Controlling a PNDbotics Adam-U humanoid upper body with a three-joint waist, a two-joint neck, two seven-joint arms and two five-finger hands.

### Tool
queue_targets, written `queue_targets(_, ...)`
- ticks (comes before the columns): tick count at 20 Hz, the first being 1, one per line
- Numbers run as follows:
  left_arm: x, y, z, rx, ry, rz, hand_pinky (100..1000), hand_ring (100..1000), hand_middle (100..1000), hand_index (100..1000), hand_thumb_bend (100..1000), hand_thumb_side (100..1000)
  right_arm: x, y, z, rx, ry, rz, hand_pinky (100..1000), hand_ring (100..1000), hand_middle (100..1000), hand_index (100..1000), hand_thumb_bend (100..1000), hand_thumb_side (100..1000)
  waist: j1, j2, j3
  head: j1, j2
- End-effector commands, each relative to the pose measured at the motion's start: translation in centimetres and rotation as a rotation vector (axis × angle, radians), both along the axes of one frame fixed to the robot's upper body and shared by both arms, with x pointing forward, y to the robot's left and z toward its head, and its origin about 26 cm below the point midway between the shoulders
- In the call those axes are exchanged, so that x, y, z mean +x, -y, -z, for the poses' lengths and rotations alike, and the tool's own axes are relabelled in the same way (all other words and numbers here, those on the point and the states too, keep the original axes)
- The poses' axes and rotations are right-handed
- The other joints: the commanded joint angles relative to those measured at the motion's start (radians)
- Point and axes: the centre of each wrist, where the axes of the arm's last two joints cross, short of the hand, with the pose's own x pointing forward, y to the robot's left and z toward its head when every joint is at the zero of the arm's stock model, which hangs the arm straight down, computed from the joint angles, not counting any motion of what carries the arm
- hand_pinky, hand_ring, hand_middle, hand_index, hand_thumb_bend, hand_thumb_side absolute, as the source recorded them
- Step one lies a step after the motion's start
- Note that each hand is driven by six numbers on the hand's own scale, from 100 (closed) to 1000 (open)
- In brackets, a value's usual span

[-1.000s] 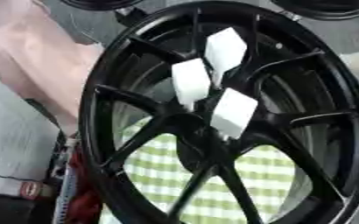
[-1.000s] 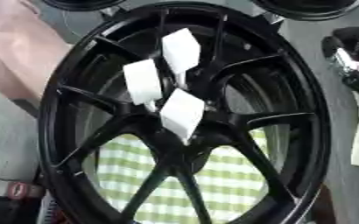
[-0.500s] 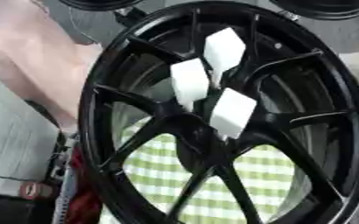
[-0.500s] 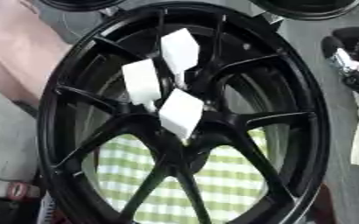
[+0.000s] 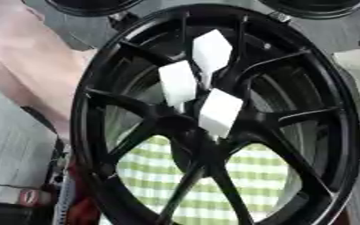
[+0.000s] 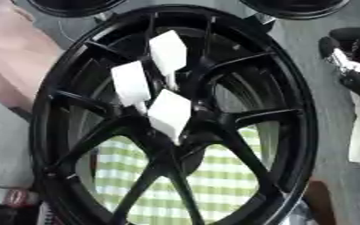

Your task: Pull the pin out of the wheel hub.

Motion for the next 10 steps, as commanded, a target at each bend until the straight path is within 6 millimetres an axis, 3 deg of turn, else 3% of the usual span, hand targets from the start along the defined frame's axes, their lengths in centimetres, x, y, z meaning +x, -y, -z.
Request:
queue_targets(1,-0.4,0.4,-2.4,0.3,-0.063,0.021,800,707,664,794,100,700,-0.1,0.4,-0.9,-0.05,0.014,0.003,911,817,608,670,327,276,0.006,-0.031,-0.004,0.0,0.006)
queue_targets(5,-0.4,1.3,-4.3,0.516,-0.219,0.017,804,724,675,804,100,717,0.0,0.3,-1.0,-0.061,0.009,-0.006,911,817,608,670,327,276,0.017,-0.034,-0.014,0.008,0.008)
queue_targets(10,-0.3,2.9,-6.6,0.61,-0.299,0.057,808,727,679,810,100,731,0.1,0.1,-1.1,-0.07,0.006,-0.019,910,816,608,669,328,275,0.026,-0.04,-0.025,0.017,0.01)
